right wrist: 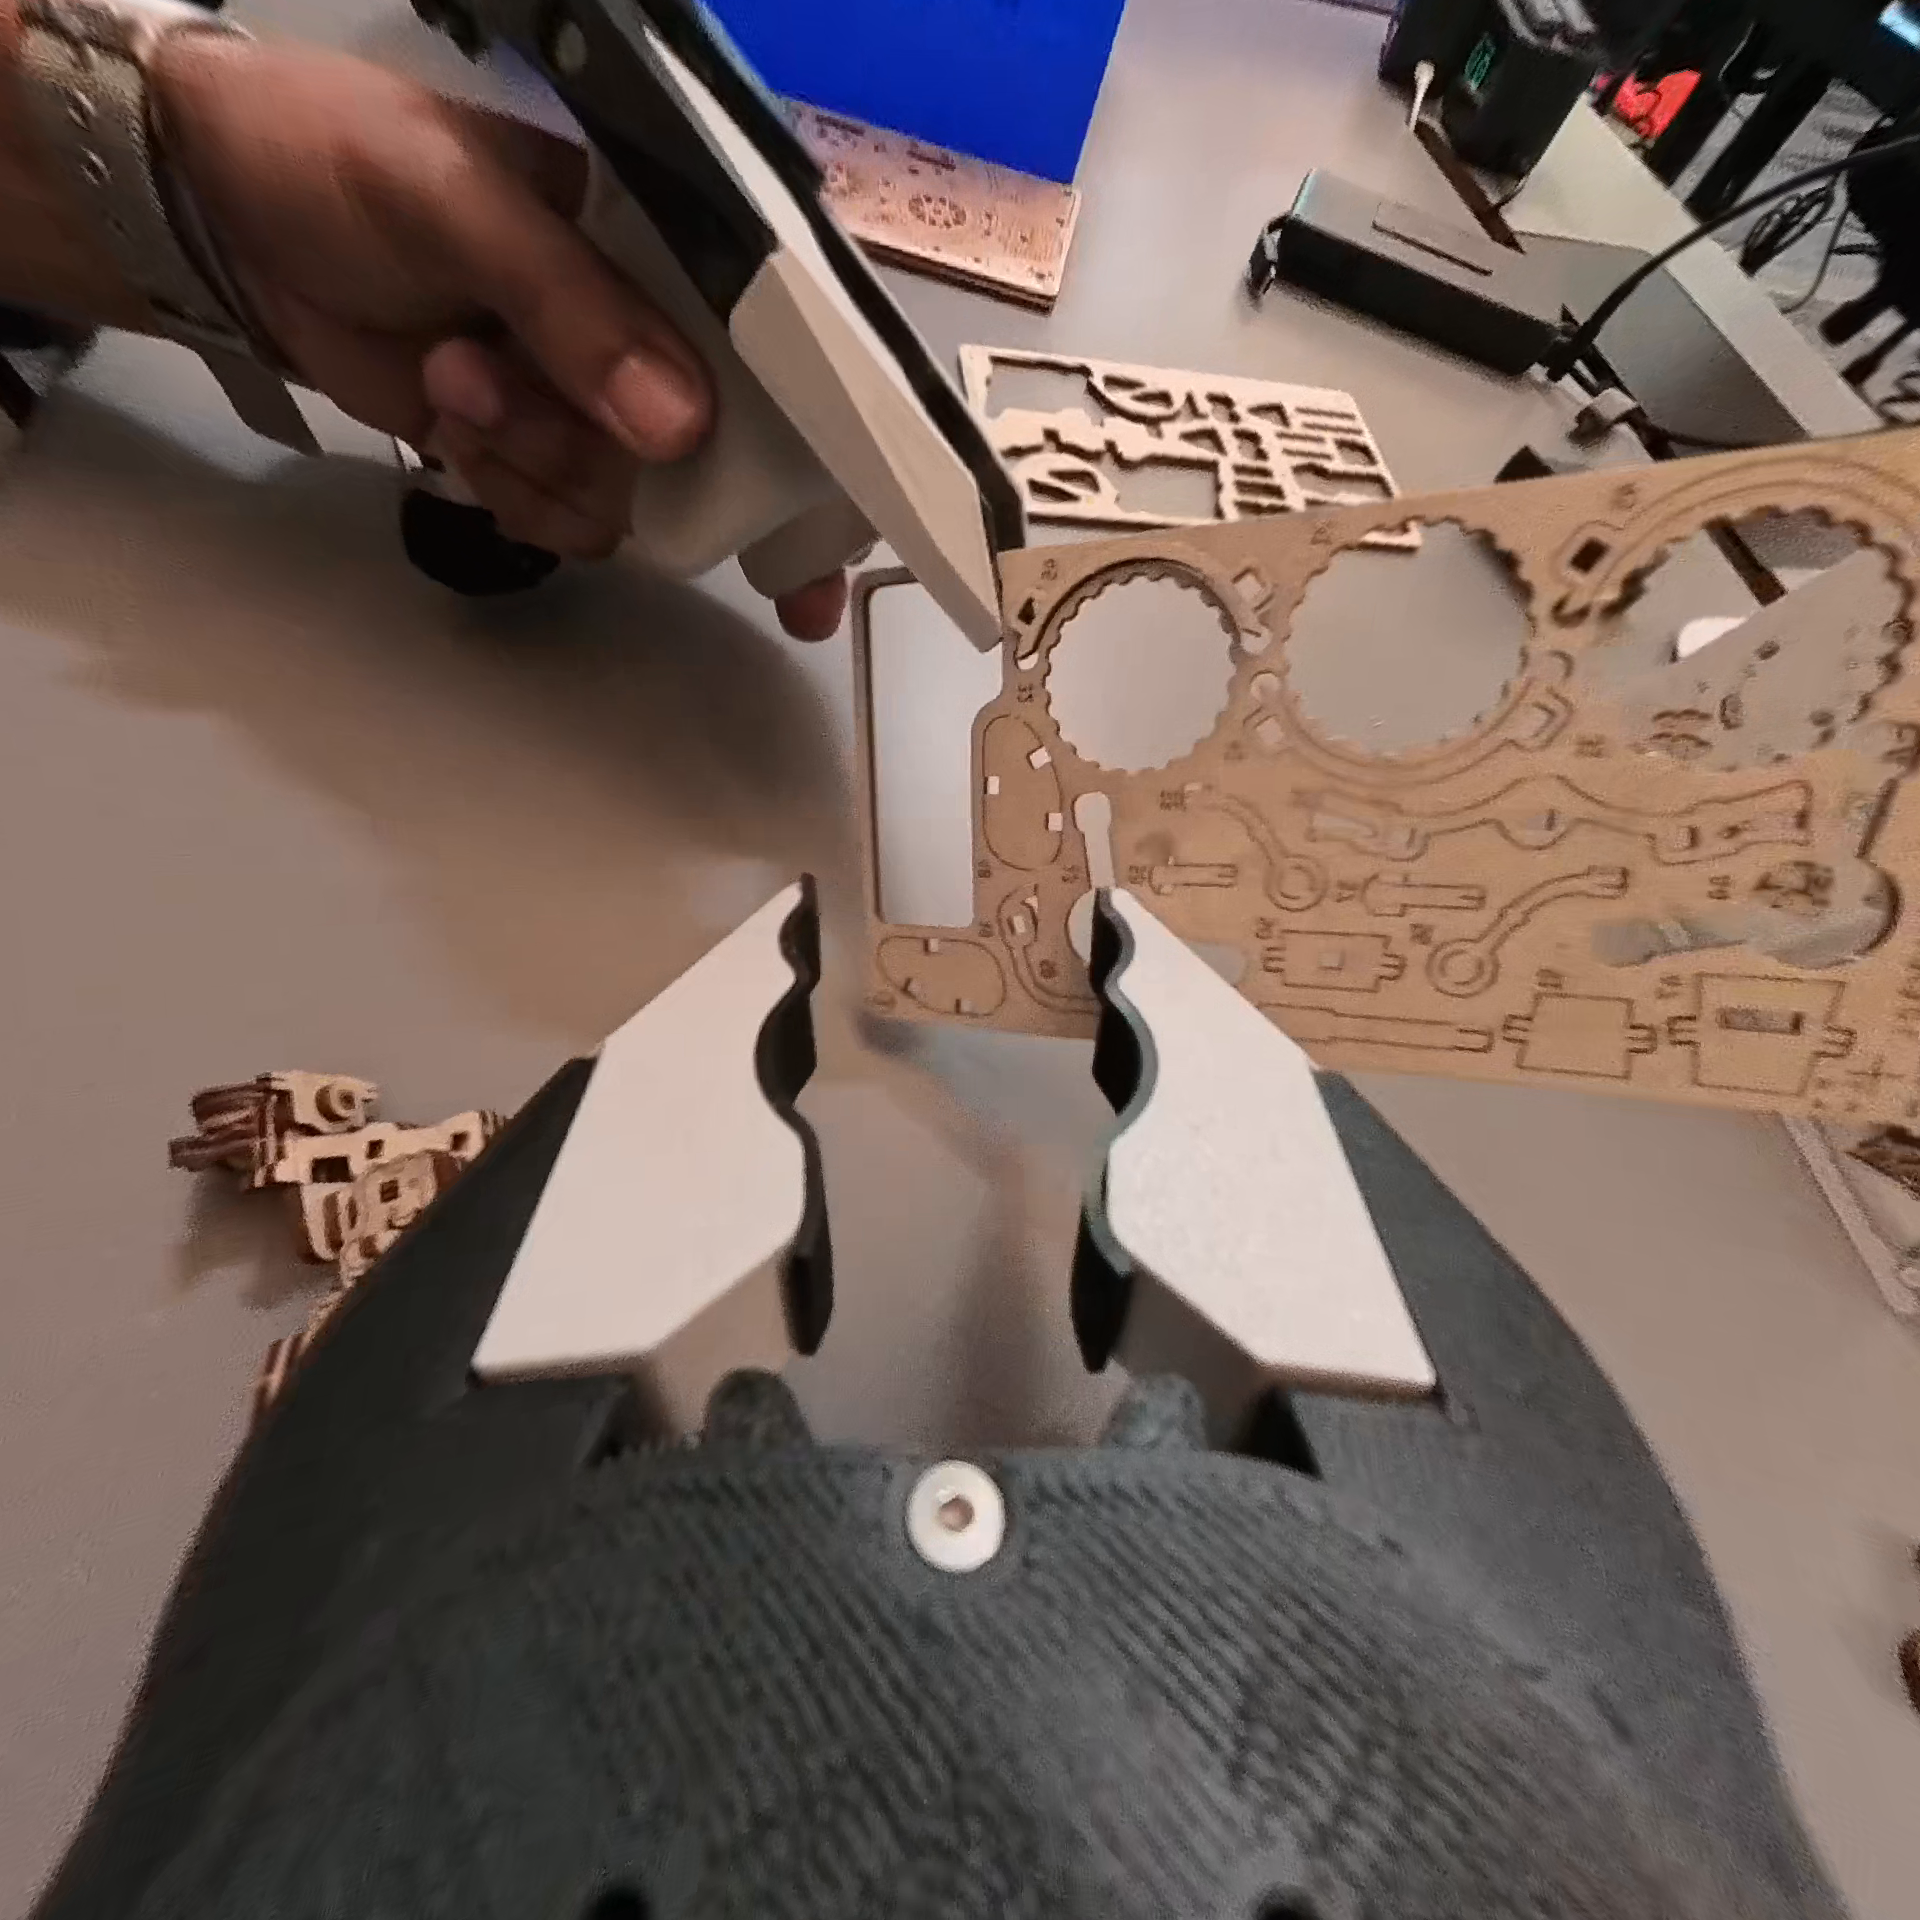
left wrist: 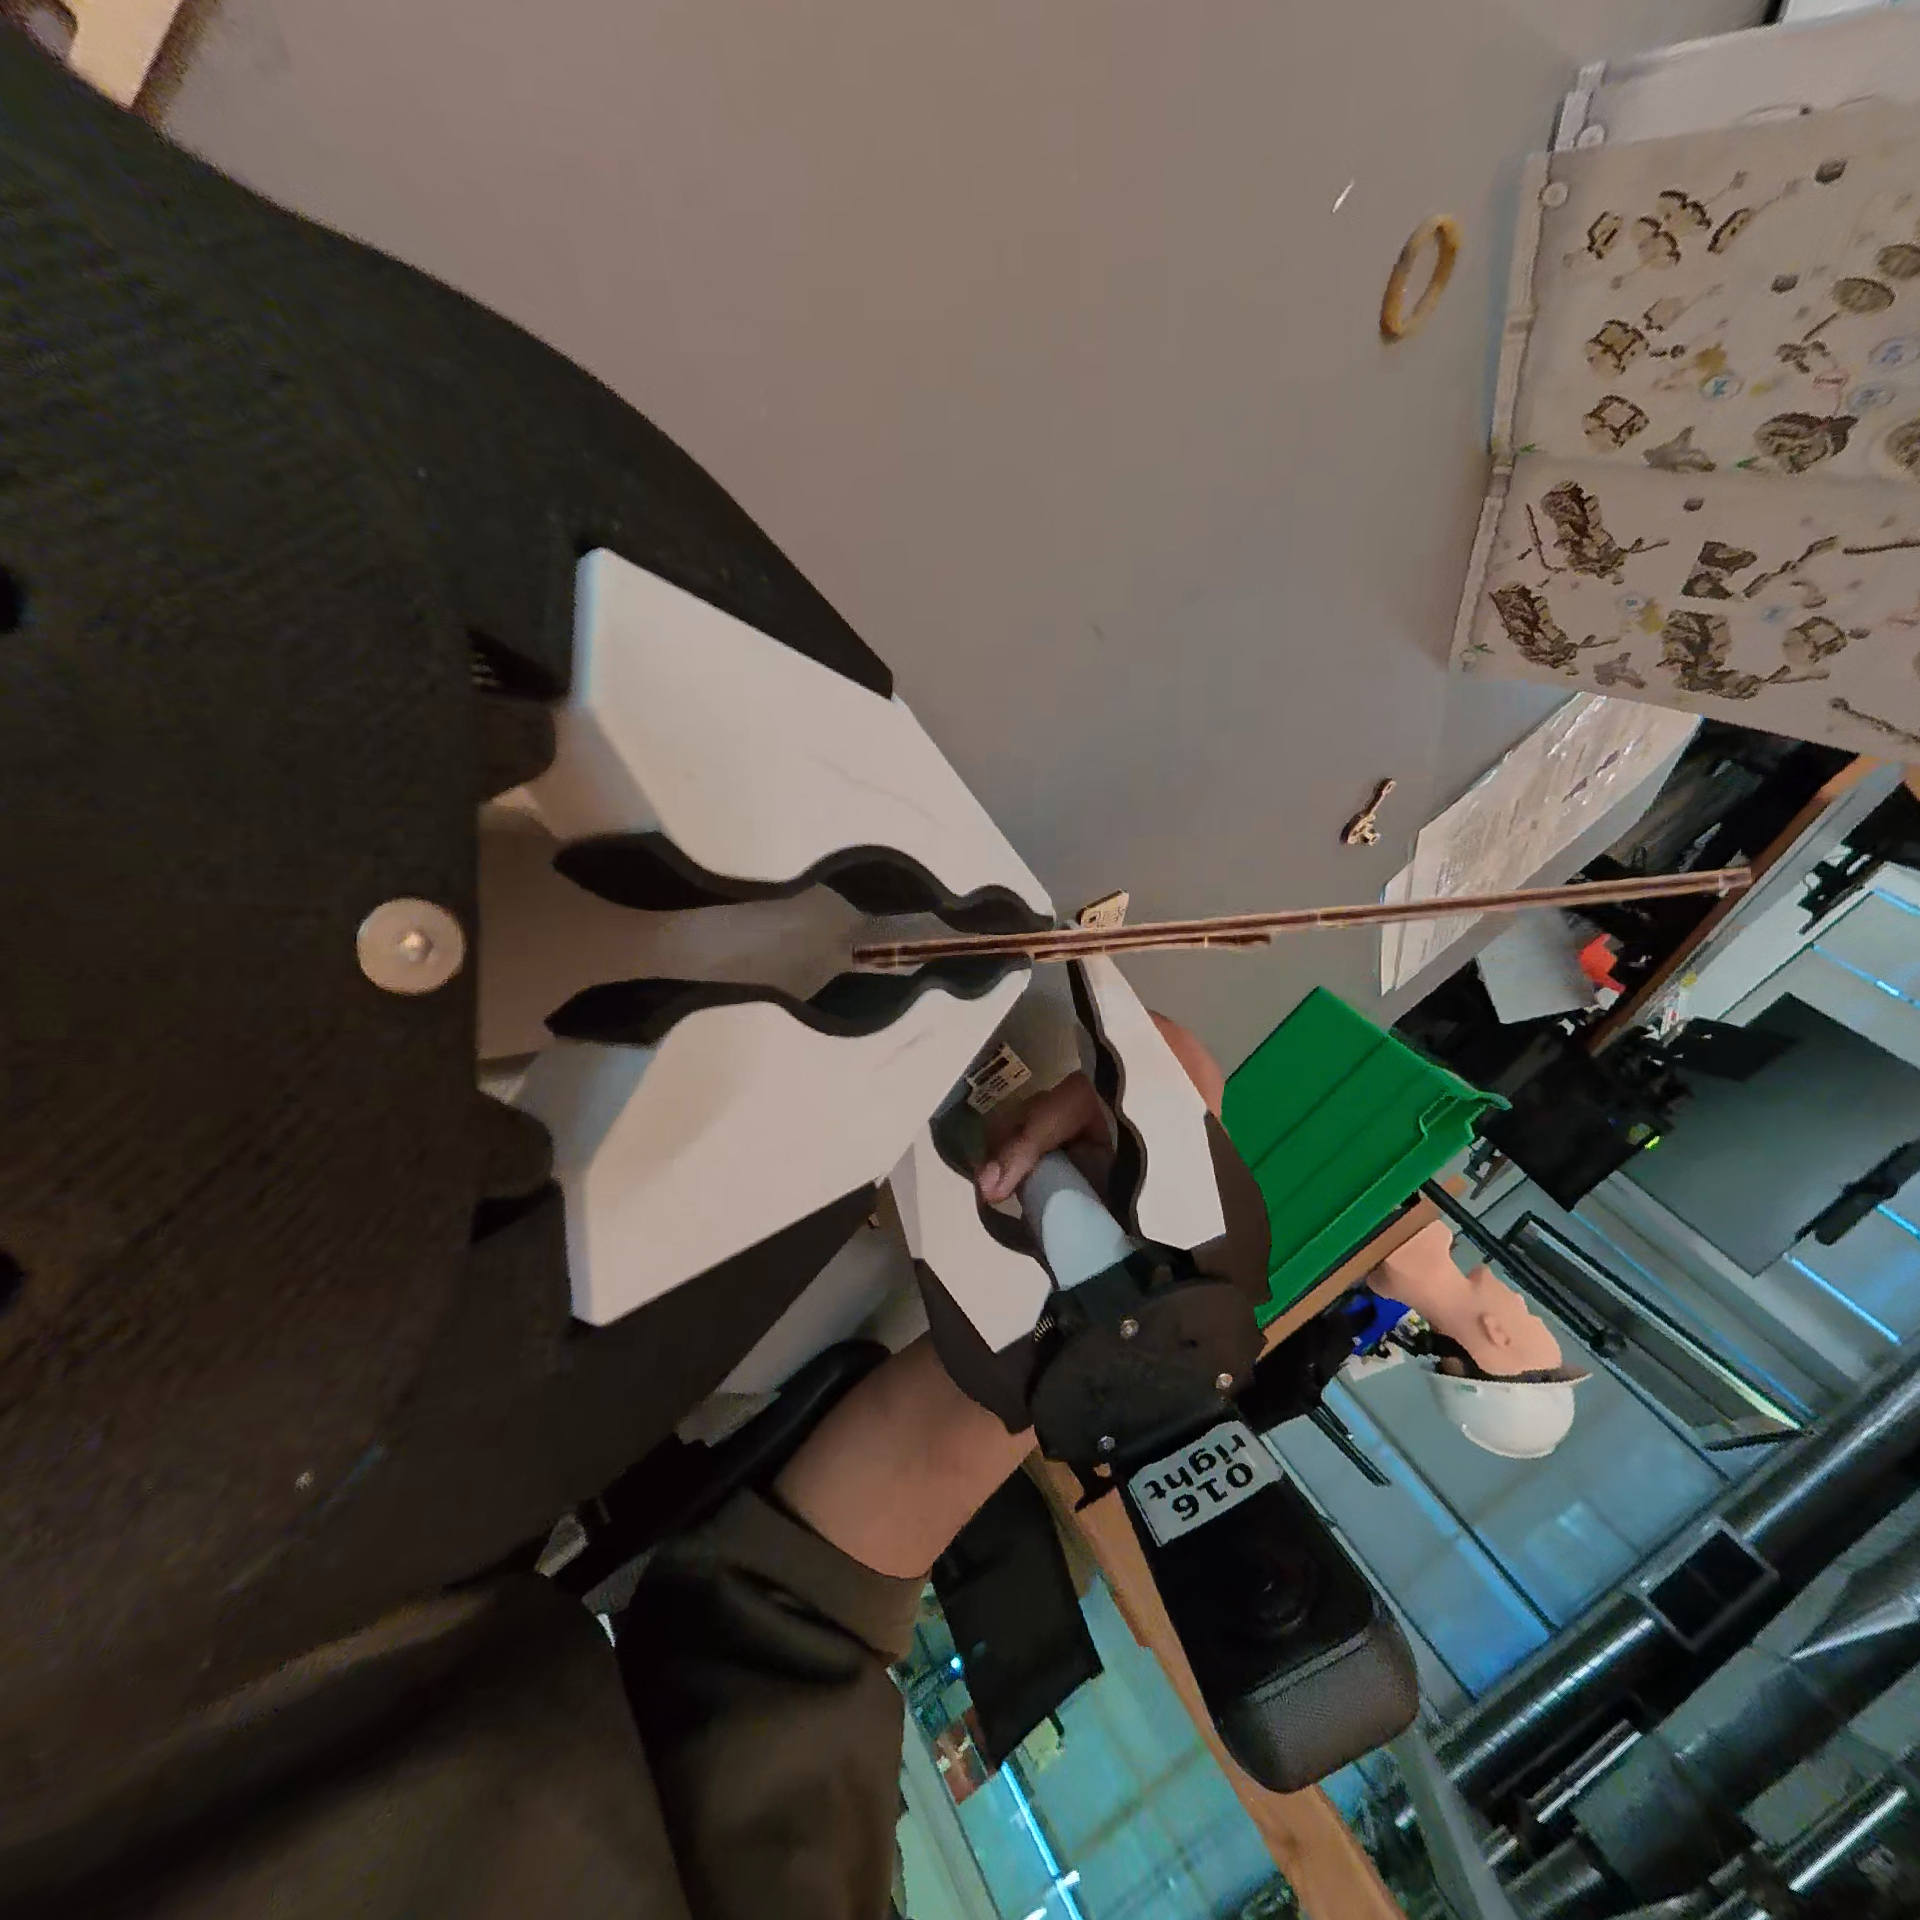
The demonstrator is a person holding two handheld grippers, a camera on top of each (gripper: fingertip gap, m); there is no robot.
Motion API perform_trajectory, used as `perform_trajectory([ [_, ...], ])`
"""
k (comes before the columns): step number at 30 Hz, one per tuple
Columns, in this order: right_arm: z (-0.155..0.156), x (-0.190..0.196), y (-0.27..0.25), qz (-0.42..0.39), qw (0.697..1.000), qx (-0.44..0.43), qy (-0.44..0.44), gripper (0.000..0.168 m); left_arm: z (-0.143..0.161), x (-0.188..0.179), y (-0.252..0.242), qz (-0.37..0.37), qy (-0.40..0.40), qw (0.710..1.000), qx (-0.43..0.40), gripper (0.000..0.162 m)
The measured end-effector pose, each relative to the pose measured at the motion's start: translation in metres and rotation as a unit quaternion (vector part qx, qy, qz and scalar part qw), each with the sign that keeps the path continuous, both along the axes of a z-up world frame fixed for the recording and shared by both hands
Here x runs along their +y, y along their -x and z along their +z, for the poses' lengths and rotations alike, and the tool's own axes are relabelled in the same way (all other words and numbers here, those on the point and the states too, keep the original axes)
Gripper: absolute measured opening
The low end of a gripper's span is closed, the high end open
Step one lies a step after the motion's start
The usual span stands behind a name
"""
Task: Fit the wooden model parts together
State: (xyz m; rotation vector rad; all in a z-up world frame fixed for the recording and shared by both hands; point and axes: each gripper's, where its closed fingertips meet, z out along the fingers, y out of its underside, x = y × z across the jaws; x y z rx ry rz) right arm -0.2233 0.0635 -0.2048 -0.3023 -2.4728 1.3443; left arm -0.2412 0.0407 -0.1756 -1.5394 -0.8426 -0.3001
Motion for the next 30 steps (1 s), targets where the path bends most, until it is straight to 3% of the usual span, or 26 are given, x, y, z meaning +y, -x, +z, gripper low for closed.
perform_trajectory([
  [4, 0.016, 0.002, 0.005, -0.006, 0.999, 0.029, 0.035, 0.044, -0.003, -0.002, 0.002, 0.002, -0.005, 1.0, -0.018, 0.0],
  [7, 0.037, 0.005, 0.016, -0.033, 0.992, 0.111, 0.06, 0.038, -0.006, 0.001, -0.002, -0.011, -0.001, 1.0, -0.028, 0.0],
  [12, 0.04, 0.008, 0.019, -0.032, 0.963, 0.267, -0.014, 0.025, -0.007, 0.006, -0.011, -0.041, 0.007, 0.999, -0.032, 0.0],
  [16, 0.034, 0.005, 0.02, -0.034, 0.963, 0.266, -0.025, 0.026, -0.005, 0.009, -0.017, -0.058, 0.012, 0.998, -0.024, 0.0],
  [30, 0.039, 0.005, 0.018, -0.036, 0.963, 0.265, -0.018, 0.007, -0.005, 0.013, -0.024, -0.067, 0.052, 0.996, 0.027, 0.0],
])
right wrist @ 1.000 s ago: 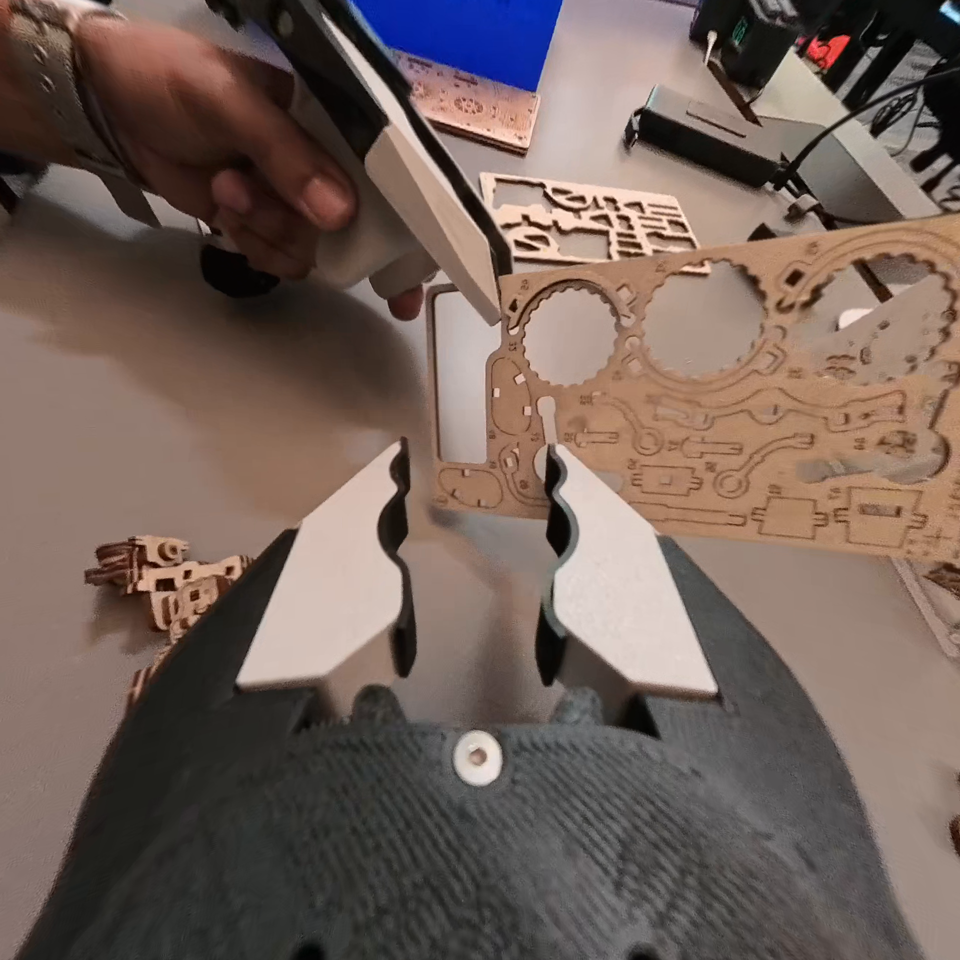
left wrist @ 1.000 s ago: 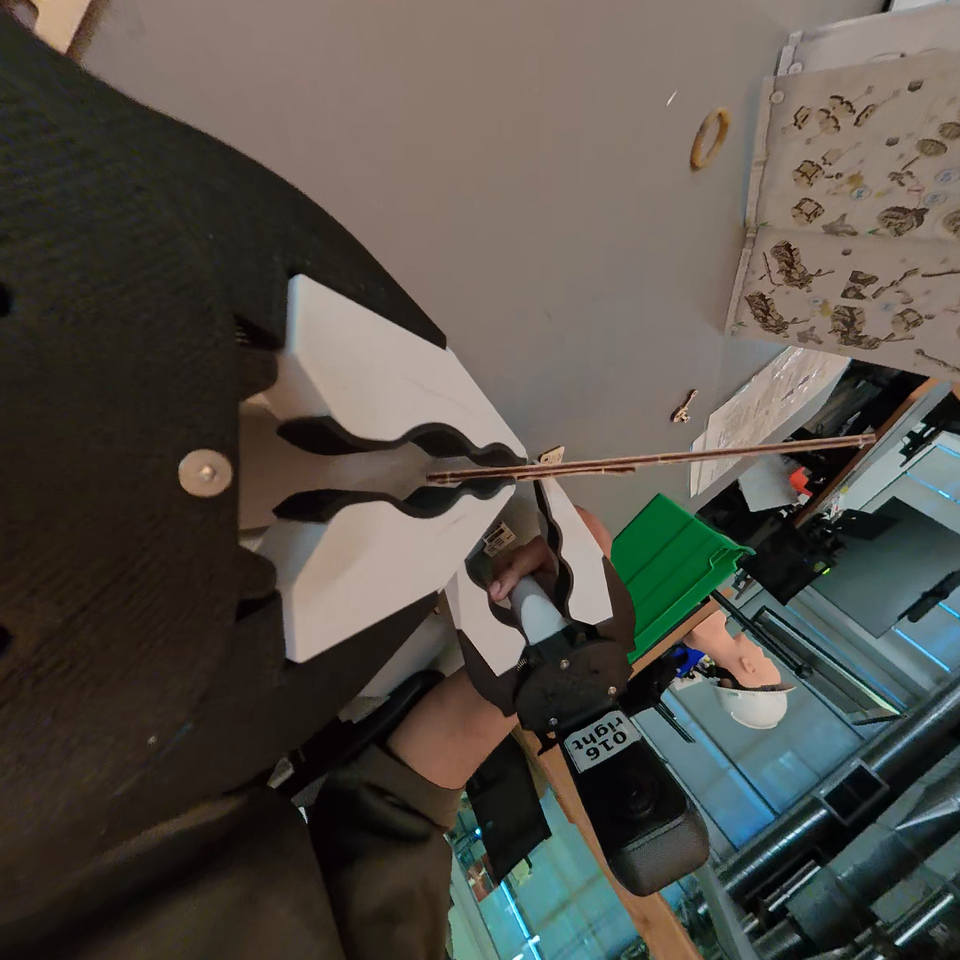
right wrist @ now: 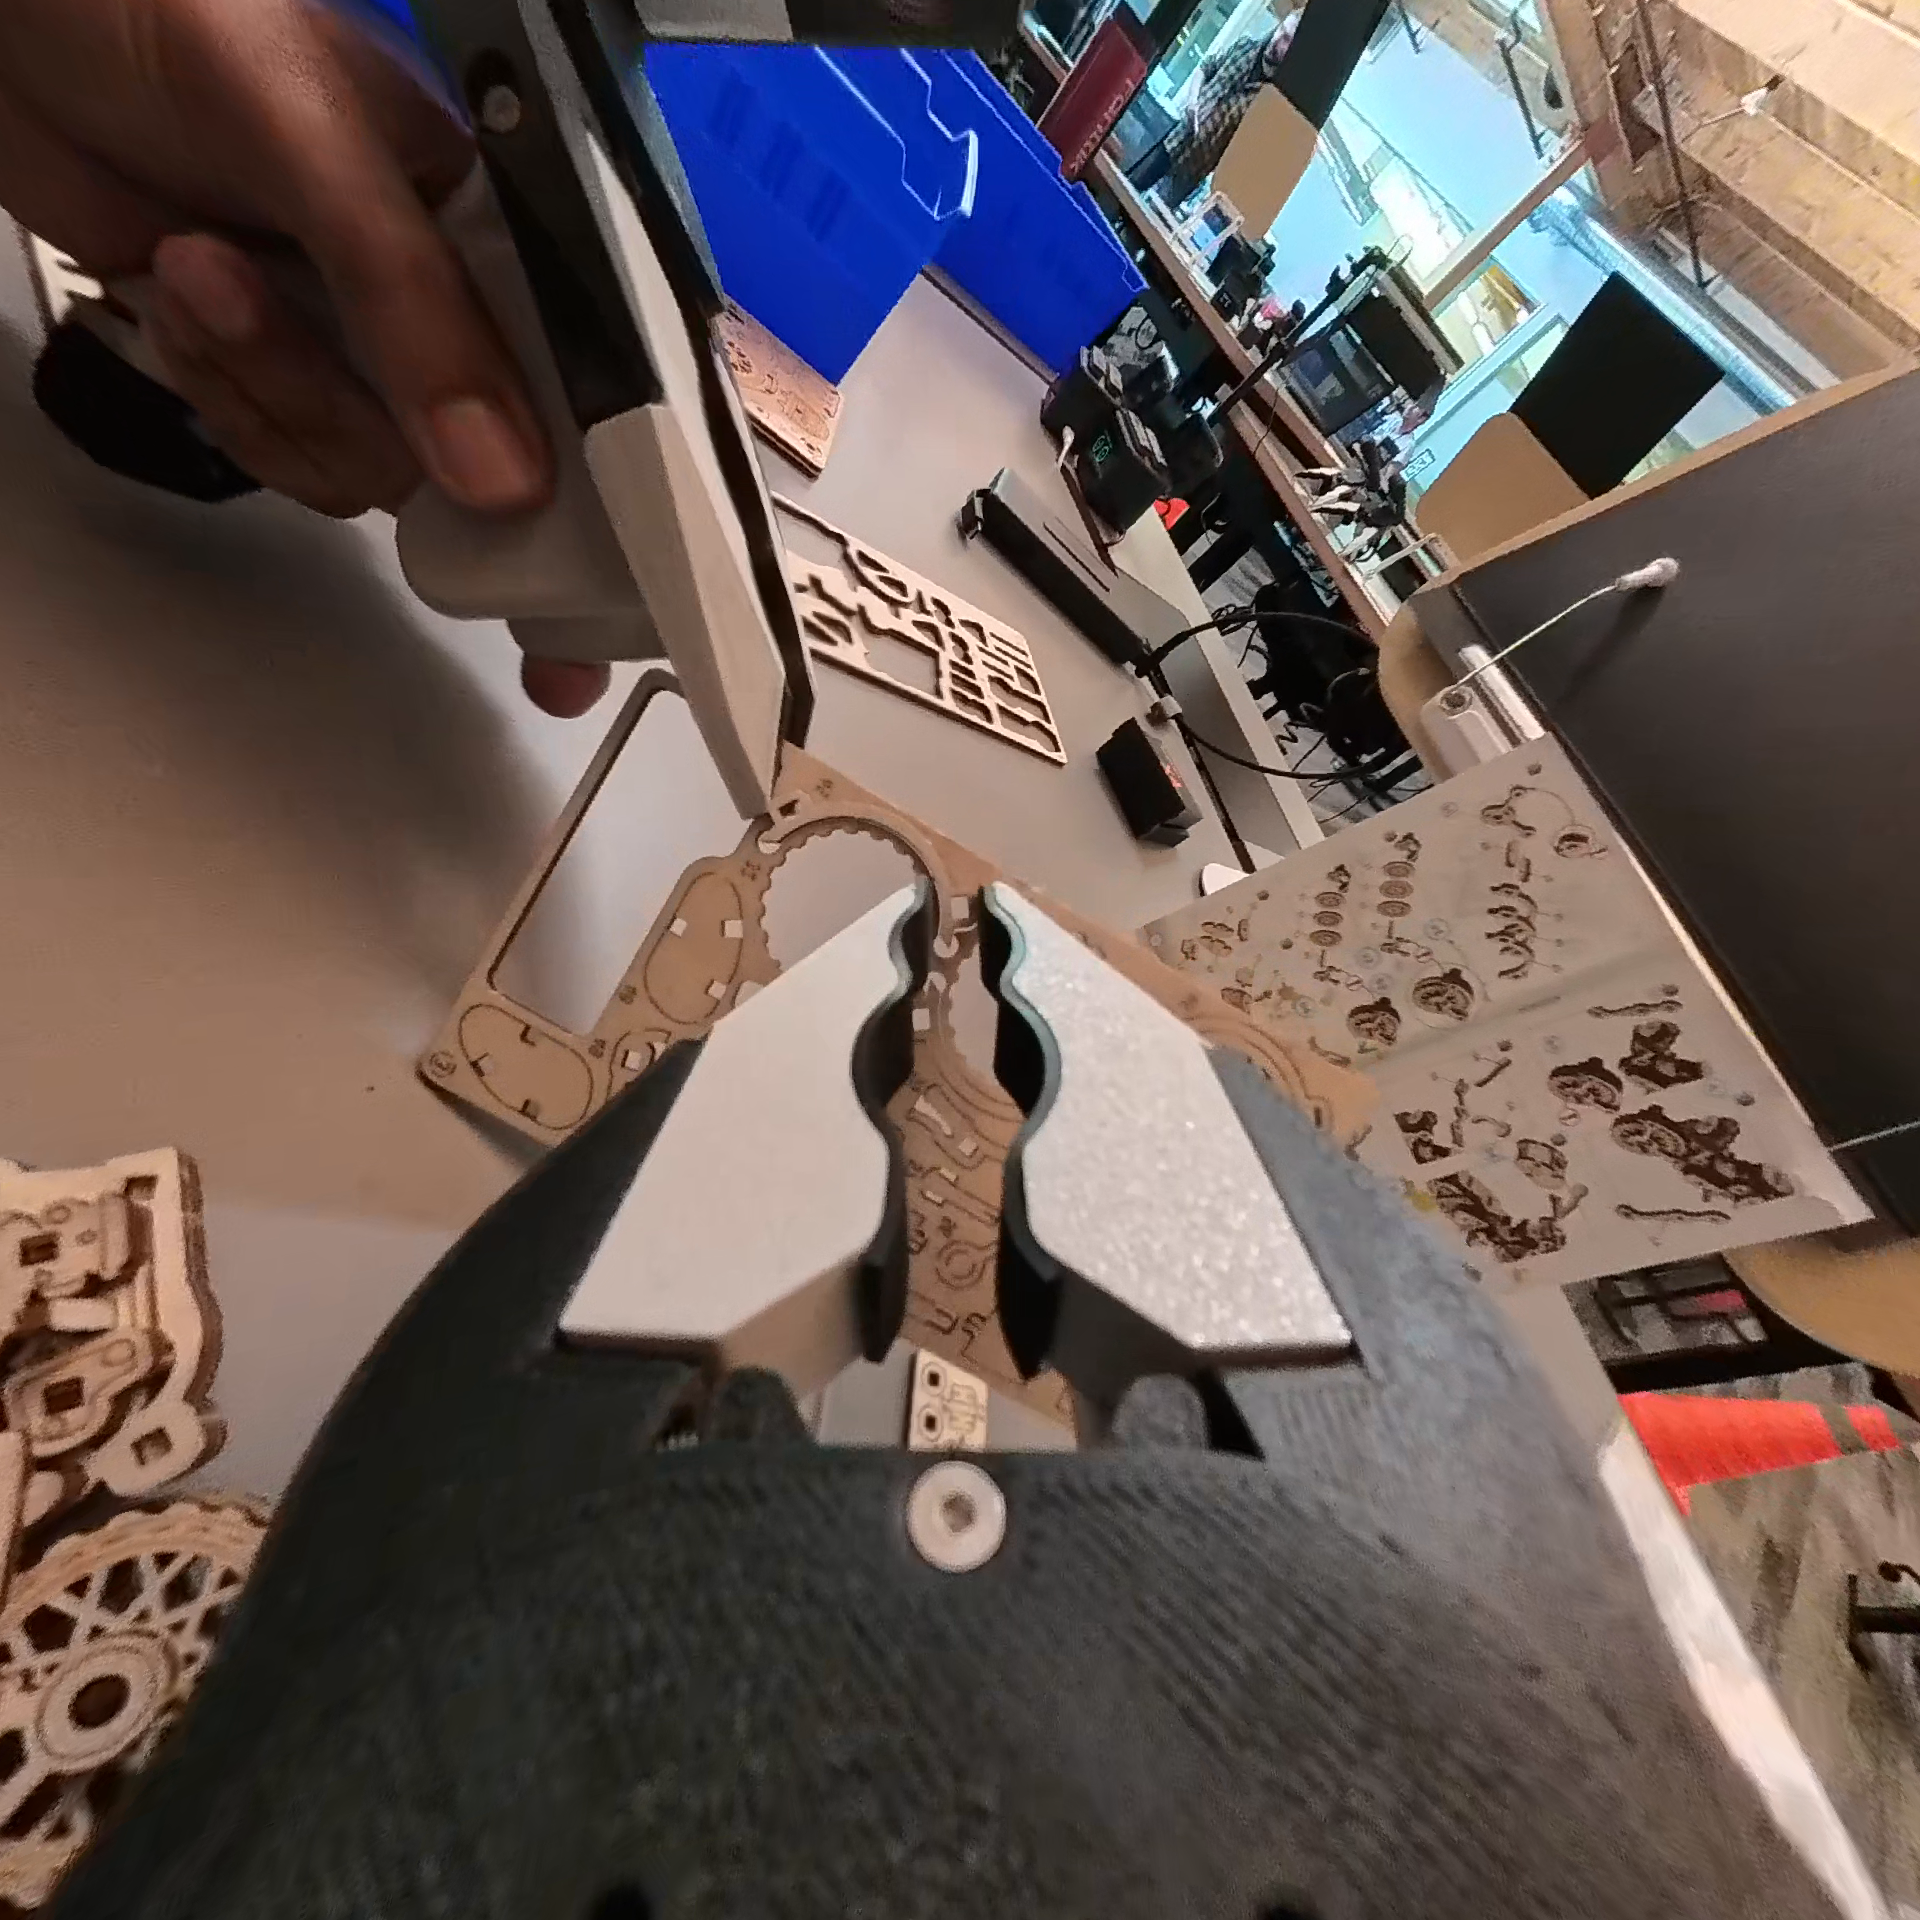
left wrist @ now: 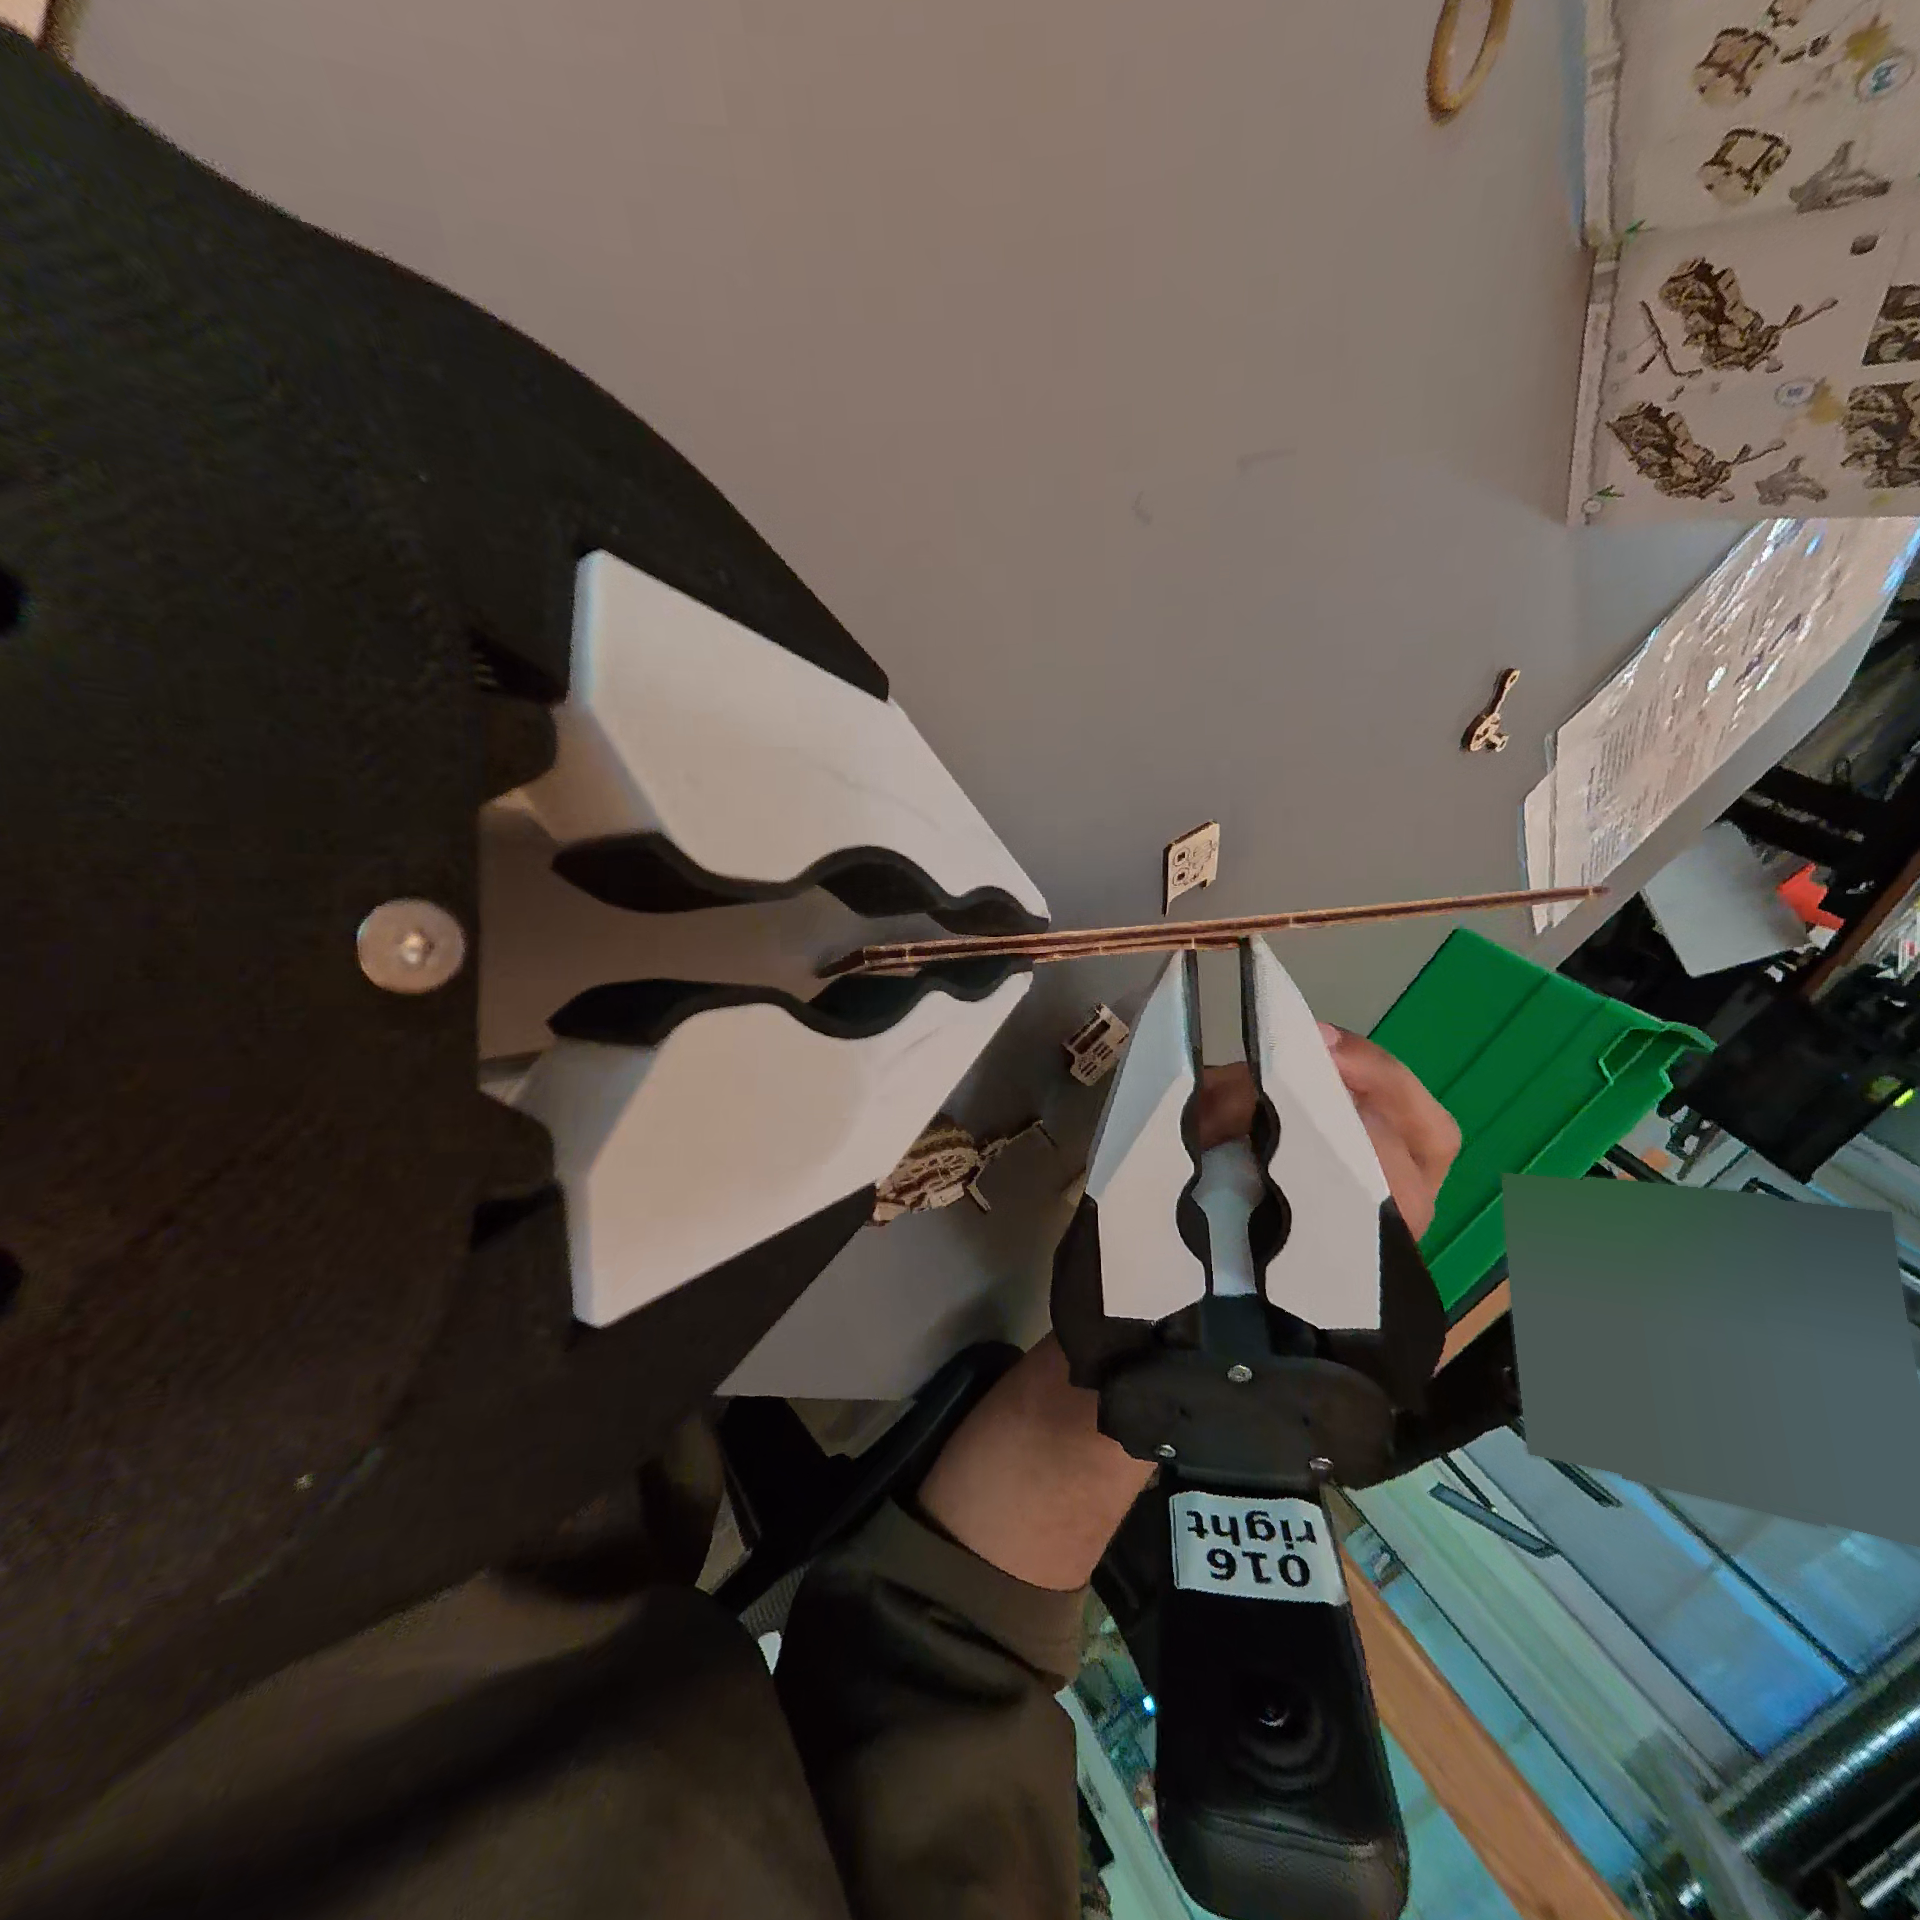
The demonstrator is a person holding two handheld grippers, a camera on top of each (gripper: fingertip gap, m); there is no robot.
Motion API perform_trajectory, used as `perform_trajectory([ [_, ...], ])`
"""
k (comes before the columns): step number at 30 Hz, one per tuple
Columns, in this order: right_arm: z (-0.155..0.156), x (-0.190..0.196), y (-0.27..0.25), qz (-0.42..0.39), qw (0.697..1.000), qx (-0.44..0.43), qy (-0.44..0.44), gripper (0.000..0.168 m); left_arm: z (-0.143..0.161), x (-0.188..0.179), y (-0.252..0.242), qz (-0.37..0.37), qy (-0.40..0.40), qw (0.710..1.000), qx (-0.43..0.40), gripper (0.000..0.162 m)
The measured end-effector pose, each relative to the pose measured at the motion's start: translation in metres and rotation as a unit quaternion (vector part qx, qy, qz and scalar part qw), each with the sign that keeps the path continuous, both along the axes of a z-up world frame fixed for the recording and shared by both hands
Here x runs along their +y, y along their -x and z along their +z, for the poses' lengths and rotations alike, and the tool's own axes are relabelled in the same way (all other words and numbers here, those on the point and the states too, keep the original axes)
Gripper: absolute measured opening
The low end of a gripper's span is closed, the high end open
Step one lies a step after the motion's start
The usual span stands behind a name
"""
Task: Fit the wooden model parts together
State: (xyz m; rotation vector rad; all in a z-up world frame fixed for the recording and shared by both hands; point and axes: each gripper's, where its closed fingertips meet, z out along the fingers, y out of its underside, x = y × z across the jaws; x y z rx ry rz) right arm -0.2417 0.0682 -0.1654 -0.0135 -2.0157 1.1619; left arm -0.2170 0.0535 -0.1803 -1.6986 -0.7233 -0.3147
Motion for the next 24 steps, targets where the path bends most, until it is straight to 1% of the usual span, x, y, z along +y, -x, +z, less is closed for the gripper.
perform_trajectory([
  [4, 0.002, 0.001, 0.0, -0.001, 1.0, -0.026, 0.011, 0.006, 0.001, 0.0, 0.0, 0.005, 0.008, 1.0, 0.015, 0.0],
  [10, 0.007, 0.001, -0.001, 0.006, 0.997, -0.062, 0.036, 0.005, -0.001, -0.002, 0.007, 0.036, 0.013, 0.999, 0.01, 0.0],
  [16, 0.011, 0.001, -0.003, 0.01, 0.997, -0.064, 0.04, 0.005, 0.001, -0.002, 0.007, 0.035, 0.003, 0.999, 0.007, 0.0],
  [21, 0.012, 0.003, -0.003, 0.013, 0.997, -0.067, 0.044, 0.006, -0.005, -0.007, 0.013, 0.05, 0.005, 0.999, -0.016, 0.0],
  [24, 0.007, 0.005, -0.001, 0.006, 0.997, -0.073, 0.037, 0.005, -0.016, -0.013, 0.022, 0.077, 0.021, 0.996, -0.043, 0.002],
])
